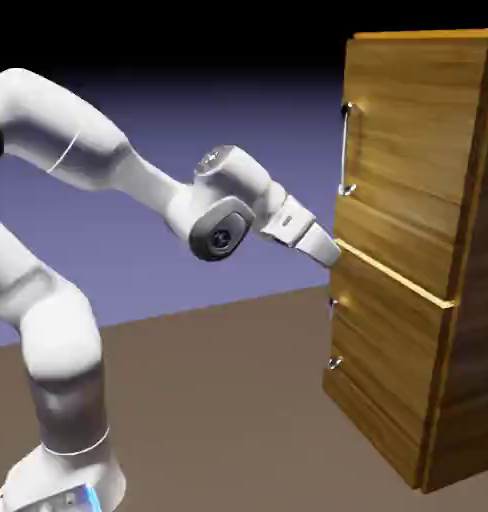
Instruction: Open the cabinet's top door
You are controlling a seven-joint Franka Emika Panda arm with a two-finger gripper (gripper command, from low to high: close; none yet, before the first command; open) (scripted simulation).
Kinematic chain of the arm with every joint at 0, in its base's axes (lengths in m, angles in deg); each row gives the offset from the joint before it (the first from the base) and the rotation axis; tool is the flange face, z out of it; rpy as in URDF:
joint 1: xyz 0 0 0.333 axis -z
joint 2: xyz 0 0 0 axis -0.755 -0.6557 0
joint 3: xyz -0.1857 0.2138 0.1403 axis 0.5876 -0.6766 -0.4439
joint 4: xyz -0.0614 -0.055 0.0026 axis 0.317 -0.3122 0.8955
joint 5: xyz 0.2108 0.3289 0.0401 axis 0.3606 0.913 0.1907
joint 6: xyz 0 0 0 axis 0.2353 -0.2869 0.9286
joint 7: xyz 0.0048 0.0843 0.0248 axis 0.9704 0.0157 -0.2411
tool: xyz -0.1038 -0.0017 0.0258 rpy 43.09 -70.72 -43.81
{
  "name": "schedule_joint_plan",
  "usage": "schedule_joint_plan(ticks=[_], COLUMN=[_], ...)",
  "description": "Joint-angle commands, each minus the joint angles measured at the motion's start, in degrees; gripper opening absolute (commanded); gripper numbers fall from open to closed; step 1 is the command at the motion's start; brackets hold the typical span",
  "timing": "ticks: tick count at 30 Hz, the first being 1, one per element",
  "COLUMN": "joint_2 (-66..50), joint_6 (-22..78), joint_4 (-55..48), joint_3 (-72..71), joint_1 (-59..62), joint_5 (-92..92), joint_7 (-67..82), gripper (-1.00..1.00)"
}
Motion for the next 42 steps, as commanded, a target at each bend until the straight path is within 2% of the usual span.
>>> schedule_joint_plan(ticks=[1, 42], joint_2=[1.22, 51.35], joint_6=[0.84, 35.28], joint_4=[-0.21, -8.88], joint_3=[-1.04, -43.74], joint_1=[1.46, 61.17], joint_5=[2.50, 104.68], joint_7=[-2.35, -98.54], gripper=[0.00, 0.00])
